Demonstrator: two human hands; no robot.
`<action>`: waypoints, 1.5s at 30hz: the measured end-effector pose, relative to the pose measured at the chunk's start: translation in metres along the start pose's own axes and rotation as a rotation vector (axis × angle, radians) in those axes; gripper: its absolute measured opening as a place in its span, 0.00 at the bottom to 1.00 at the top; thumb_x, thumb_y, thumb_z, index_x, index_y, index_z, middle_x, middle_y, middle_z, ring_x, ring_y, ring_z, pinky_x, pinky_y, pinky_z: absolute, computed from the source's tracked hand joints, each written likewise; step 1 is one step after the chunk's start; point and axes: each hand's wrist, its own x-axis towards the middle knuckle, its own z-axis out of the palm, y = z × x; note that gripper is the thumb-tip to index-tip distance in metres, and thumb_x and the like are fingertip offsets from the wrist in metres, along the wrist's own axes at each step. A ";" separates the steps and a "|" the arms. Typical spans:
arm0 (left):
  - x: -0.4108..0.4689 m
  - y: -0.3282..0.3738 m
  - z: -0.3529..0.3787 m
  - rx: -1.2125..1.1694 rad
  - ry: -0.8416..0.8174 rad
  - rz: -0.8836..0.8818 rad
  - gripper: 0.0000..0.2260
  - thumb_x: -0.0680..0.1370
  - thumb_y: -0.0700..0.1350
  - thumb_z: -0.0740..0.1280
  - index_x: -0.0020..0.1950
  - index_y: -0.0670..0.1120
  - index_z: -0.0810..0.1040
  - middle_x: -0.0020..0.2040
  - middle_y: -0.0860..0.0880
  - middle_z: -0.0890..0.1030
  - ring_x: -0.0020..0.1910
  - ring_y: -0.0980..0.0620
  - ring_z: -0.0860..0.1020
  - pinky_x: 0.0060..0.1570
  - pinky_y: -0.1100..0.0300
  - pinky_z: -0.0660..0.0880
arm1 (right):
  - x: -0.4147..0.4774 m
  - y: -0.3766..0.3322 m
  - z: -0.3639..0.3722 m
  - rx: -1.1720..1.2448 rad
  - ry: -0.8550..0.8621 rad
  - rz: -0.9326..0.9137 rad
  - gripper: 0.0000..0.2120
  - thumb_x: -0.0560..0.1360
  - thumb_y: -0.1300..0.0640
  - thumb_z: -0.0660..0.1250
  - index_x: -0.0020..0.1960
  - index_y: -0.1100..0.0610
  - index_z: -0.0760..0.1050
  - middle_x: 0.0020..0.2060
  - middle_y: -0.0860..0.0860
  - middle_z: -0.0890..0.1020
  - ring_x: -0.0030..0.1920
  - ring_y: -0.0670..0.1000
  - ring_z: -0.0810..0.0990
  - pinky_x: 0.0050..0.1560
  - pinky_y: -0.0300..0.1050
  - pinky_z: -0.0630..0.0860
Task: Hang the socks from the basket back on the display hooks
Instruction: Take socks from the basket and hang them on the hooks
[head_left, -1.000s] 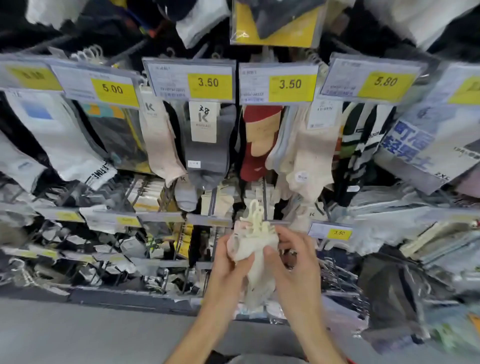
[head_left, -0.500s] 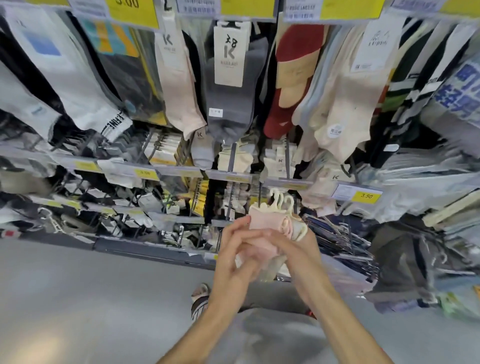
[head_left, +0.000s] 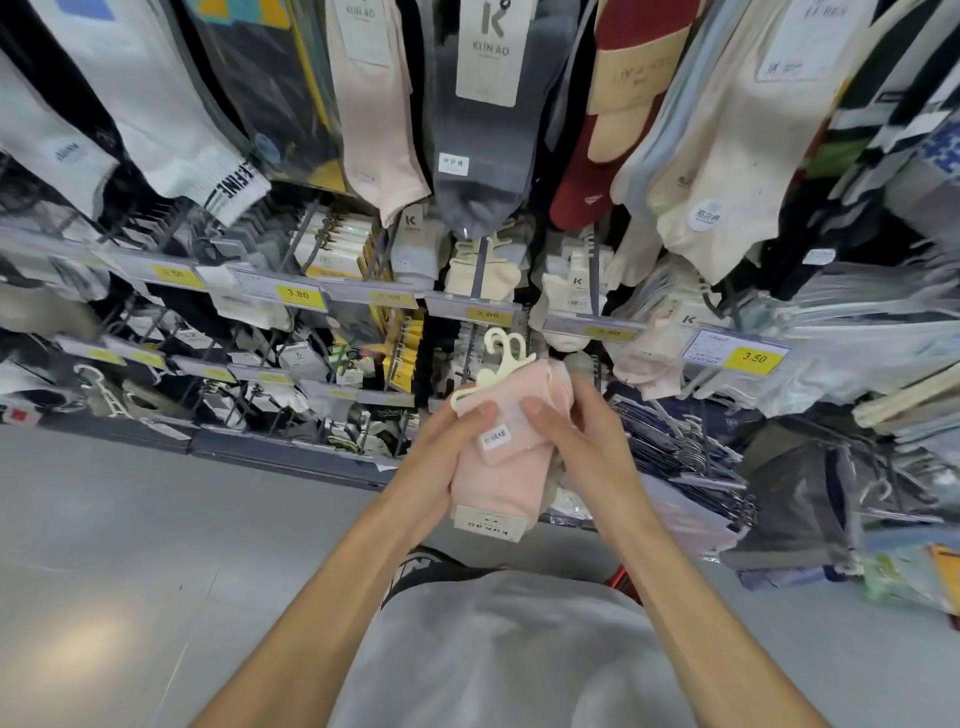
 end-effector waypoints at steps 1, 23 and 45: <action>0.000 0.000 -0.001 -0.004 0.013 0.016 0.22 0.71 0.49 0.73 0.64 0.45 0.78 0.53 0.45 0.86 0.49 0.49 0.85 0.42 0.56 0.82 | 0.001 0.001 0.000 -0.107 0.073 -0.047 0.23 0.74 0.51 0.73 0.68 0.46 0.73 0.57 0.44 0.80 0.54 0.42 0.80 0.47 0.37 0.79; 0.010 0.017 -0.017 -0.068 0.028 0.102 0.16 0.80 0.35 0.63 0.53 0.54 0.85 0.52 0.49 0.85 0.46 0.54 0.83 0.46 0.57 0.78 | 0.018 -0.010 0.019 -0.208 -0.009 -0.247 0.17 0.75 0.61 0.72 0.60 0.46 0.78 0.56 0.46 0.77 0.55 0.40 0.79 0.57 0.43 0.80; 0.023 0.018 -0.014 -0.131 0.109 0.122 0.09 0.74 0.49 0.69 0.51 0.50 0.85 0.49 0.46 0.86 0.42 0.52 0.84 0.37 0.61 0.80 | 0.025 -0.005 0.023 -0.198 0.030 -0.408 0.13 0.73 0.62 0.72 0.52 0.47 0.77 0.58 0.41 0.75 0.64 0.43 0.75 0.63 0.31 0.72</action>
